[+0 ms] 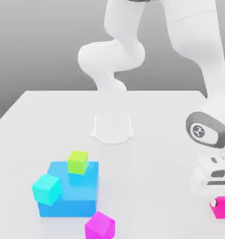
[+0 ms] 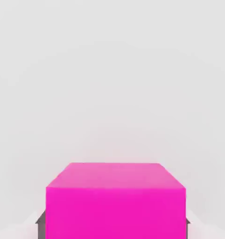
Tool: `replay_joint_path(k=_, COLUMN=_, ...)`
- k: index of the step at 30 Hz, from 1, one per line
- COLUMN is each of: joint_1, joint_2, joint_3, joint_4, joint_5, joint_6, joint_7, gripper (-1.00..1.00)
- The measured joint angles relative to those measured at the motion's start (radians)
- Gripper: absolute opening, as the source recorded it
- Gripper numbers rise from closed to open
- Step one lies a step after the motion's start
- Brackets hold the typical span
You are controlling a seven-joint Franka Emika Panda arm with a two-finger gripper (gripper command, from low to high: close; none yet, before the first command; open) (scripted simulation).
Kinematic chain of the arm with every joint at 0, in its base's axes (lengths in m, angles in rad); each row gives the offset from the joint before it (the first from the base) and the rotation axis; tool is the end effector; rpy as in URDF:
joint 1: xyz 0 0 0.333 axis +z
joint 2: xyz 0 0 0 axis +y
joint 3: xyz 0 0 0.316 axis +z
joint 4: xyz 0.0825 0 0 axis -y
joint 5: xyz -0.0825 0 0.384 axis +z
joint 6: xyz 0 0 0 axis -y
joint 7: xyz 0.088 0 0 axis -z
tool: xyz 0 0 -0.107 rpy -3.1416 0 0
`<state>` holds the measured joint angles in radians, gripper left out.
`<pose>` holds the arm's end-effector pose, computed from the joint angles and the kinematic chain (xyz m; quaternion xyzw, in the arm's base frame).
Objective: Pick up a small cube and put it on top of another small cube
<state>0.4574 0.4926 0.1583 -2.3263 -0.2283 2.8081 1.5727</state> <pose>0.4061 0.3077 0.1301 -0.9287 0.3707 -0.0005 0.0011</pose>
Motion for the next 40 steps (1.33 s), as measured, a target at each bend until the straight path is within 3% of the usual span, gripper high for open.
replay_joint_path(k=7, joint_1=-0.078, joint_2=-0.207, joint_3=0.052, joint_4=-0.062, joint_5=0.096, joint_6=-0.142, joint_7=-0.105, gripper=-1.00)
replay_joint_path(k=18, joint_1=-0.374, joint_2=-0.584, joint_3=-0.084, joint_4=-0.306, joint_5=0.225, joint_6=-0.267, joint_7=-0.528, gripper=-1.00)
replay_joint_path(k=30, joint_1=-0.610, joint_2=-0.990, joint_3=-0.313, joint_4=-0.574, joint_5=0.121, joint_6=-0.403, joint_7=-0.824, gripper=-1.00)
replay_joint_path(k=36, joint_1=-0.628, joint_2=-0.847, joint_3=-0.346, joint_4=-0.632, joint_5=0.106, joint_6=-0.202, joint_7=-0.850, gripper=-1.00)
replay_joint_path(k=37, joint_1=-0.629, joint_2=-0.815, joint_3=-0.347, joint_4=-0.638, joint_5=0.107, joint_6=-0.164, joint_7=-0.851, gripper=1.00)
replay_joint_path(k=40, joint_1=-0.629, joint_2=-0.815, joint_3=-0.347, joint_4=-0.638, joint_5=0.107, joint_6=-0.164, joint_7=-0.851, gripper=1.00)
